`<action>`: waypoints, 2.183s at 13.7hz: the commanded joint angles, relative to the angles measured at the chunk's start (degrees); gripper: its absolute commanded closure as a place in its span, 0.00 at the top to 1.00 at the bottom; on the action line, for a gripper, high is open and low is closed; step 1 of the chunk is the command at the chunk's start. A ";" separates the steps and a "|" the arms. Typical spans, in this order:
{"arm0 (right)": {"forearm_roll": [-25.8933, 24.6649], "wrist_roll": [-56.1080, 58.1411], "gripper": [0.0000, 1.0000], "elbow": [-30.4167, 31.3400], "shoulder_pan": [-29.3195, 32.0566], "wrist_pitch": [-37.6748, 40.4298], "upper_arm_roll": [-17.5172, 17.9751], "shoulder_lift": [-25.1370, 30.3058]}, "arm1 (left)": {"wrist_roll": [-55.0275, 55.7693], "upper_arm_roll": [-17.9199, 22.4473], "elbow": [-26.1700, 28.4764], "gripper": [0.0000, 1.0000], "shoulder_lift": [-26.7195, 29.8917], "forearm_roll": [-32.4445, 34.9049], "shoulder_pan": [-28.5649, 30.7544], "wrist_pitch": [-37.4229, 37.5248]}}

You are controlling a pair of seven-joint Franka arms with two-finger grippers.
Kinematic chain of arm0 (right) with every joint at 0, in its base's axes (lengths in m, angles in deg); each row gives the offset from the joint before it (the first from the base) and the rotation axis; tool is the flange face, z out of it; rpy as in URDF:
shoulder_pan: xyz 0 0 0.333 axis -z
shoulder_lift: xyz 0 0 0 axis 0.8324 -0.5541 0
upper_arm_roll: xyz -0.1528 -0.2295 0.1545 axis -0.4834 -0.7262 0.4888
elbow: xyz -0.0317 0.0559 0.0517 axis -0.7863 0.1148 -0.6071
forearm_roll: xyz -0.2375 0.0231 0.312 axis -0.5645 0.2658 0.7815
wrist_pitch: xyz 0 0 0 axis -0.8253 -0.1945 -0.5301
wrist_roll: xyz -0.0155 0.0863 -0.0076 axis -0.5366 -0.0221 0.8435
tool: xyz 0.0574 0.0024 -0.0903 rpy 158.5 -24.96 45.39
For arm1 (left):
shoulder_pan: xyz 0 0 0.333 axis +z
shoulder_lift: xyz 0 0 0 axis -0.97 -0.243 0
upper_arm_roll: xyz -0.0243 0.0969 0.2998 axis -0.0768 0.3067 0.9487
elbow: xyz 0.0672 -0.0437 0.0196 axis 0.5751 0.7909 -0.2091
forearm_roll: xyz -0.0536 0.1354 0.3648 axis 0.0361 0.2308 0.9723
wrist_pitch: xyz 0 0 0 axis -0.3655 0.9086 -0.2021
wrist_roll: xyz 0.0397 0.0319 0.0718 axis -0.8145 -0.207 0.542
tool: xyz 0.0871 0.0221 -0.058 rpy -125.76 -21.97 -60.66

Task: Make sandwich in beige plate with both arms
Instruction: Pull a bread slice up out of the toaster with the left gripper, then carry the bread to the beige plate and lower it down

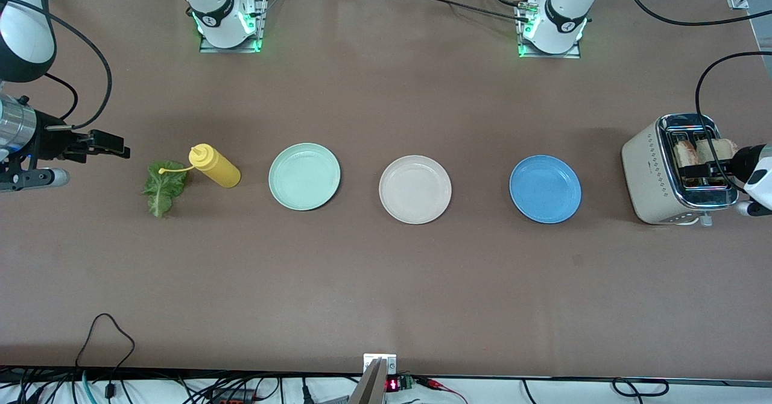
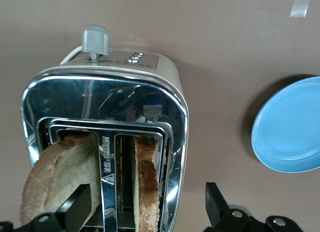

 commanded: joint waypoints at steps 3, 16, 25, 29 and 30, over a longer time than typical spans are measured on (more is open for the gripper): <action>0.76 1.01 1.00 -0.03 0.34 0.40 0.43 -0.08 | -0.29 -0.27 0.10 0.78 -1.64 -0.04 0.27 4.63; 0.76 1.10 1.00 -0.03 0.25 0.40 0.43 -0.43 | -1.08 -0.62 -7.88 0.00 -0.67 -1.18 1.15 16.92; 0.76 0.22 1.00 -0.12 -1.15 1.37 0.87 -0.43 | 8.49 -28.80 -14.93 0.00 -1.62 -9.87 -1.22 25.93; 0.32 0.48 1.00 -0.03 -1.68 1.46 0.87 -0.87 | 16.28 -31.21 -8.26 0.00 -4.96 -12.94 -12.98 8.28; 0.23 0.57 1.00 0.06 -1.68 1.54 0.87 -0.96 | 19.19 -31.21 -7.64 0.00 -6.55 -14.53 -15.27 5.20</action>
